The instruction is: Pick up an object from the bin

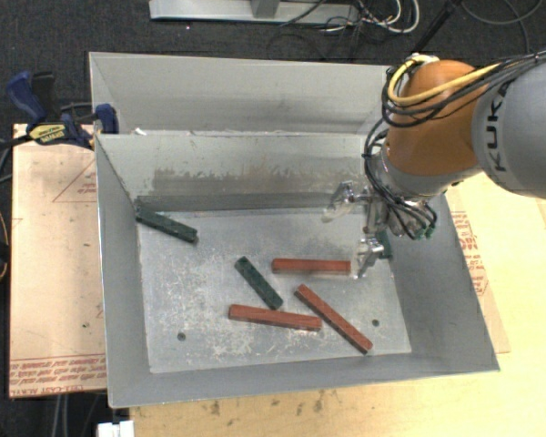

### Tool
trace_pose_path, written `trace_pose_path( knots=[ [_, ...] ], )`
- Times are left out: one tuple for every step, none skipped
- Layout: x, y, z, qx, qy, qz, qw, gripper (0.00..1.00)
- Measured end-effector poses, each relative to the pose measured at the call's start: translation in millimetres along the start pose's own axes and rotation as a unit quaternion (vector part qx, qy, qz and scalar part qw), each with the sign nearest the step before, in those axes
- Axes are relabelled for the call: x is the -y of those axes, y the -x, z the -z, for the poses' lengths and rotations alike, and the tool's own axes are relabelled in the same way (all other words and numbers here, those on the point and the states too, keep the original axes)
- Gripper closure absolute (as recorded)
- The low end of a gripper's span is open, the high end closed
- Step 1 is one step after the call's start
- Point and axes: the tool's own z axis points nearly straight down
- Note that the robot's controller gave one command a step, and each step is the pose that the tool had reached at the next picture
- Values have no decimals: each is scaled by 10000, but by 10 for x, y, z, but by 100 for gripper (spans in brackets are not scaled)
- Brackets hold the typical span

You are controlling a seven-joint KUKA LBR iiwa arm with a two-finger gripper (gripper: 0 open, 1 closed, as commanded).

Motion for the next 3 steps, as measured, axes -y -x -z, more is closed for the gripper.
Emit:
trace_pose_path(
  knots=[
    [-83, 284, -219, 3, -8, -640, 9979, 0],
    [60, 295, -848, 6, -10, -290, 9996, 0],
    [48, 297, -788, 11, -9, -267, 9996, 100]
  ],
)
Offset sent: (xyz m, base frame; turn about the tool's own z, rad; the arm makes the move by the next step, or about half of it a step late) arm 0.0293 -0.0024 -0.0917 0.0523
